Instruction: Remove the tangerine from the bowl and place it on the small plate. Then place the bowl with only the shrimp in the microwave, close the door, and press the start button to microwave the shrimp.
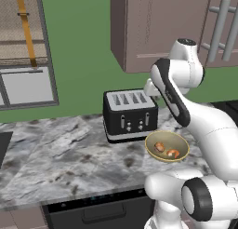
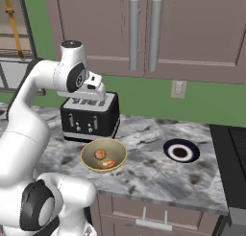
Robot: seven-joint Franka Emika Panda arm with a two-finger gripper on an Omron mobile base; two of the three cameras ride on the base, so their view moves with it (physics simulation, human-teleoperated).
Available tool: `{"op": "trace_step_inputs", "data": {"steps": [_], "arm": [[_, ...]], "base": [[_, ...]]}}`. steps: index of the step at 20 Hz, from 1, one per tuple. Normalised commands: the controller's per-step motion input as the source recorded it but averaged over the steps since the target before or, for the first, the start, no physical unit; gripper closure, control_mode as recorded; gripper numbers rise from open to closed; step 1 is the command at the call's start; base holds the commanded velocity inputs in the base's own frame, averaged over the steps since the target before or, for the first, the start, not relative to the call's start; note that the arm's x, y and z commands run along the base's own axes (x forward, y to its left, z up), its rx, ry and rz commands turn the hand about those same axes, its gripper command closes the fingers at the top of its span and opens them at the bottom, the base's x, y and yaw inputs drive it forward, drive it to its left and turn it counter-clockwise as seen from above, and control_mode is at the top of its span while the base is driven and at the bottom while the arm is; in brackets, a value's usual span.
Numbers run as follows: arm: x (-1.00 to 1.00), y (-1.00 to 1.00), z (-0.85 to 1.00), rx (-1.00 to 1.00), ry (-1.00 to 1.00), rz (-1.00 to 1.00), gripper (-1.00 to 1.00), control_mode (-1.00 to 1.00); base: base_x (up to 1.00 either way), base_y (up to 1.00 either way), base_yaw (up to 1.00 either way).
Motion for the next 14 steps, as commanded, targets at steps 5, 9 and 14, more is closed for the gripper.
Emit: {"op": "trace_step_inputs", "data": {"steps": [5, 9, 14], "arm": [[-0.02, 0.00, 0.00, 0.00, 0.00, 0.00, -1.00, -1.00], [-0.07, -0.31, -0.37, 0.03, -0.01, 0.02, -1.00, -1.00], [-0.34, -0.67, -0.99, -0.01, -0.05, 0.12, -1.00, -1.00]], "base": [[0.00, 0.00, 0.00], [0.00, 0.00, 0.00], [0.00, 0.00, 0.00]]}}
